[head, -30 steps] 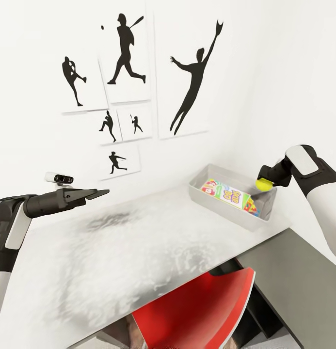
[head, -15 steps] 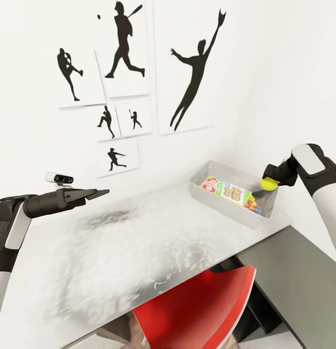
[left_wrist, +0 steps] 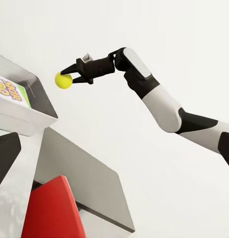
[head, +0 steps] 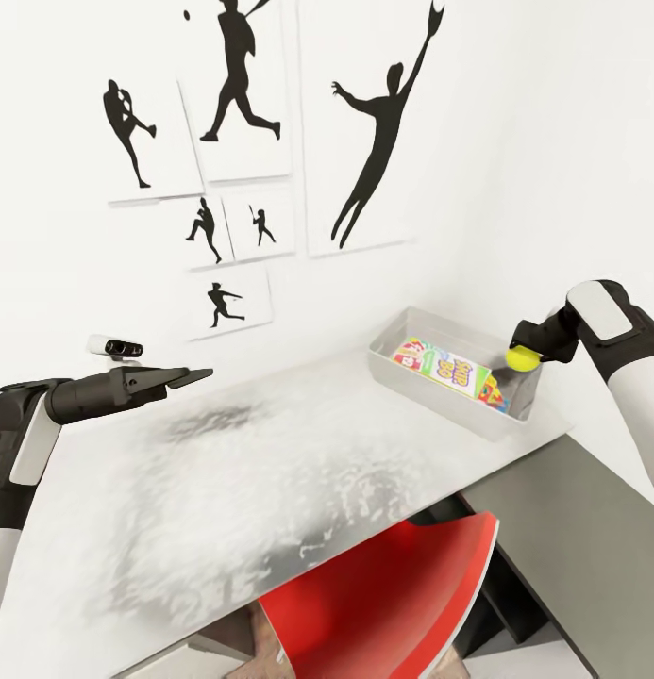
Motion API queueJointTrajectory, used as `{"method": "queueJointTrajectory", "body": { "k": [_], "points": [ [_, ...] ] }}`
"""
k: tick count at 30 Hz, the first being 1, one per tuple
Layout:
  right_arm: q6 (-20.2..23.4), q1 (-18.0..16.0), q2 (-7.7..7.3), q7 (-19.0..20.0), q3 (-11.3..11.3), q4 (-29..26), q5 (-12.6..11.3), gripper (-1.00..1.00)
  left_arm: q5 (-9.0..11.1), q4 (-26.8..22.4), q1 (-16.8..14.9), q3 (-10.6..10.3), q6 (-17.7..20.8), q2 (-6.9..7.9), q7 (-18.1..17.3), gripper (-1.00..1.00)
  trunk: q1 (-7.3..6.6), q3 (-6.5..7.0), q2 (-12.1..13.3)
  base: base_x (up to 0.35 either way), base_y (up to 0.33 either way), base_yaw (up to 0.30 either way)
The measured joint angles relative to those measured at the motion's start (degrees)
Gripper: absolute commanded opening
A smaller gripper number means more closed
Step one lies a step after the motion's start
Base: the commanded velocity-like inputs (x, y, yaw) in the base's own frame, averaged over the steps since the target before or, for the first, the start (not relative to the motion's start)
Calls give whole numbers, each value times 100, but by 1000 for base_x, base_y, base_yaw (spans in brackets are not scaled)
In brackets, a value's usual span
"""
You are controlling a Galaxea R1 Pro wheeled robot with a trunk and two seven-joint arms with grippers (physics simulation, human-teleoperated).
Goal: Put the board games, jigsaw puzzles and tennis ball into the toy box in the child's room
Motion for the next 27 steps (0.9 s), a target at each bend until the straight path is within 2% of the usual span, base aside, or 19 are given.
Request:
{"method": "queueJointTrajectory", "body": {
  "k": [21,22,27],
  "points": [
    [5,2,-5,11,-3,-9,6,-100,12,0,0,0,0,9,0,100,0,-3,0,0,0,0],
    [5,4,-7,12,-4,-9,6,100,12,0,0,0,0,9,0,100,0,-3,0,0,0,0],
    [1,0,-9,9,-19,-9,4,100,13,-1,0,0,0,9,0,100,0,-3,0,0,0,0]
  ]
}}
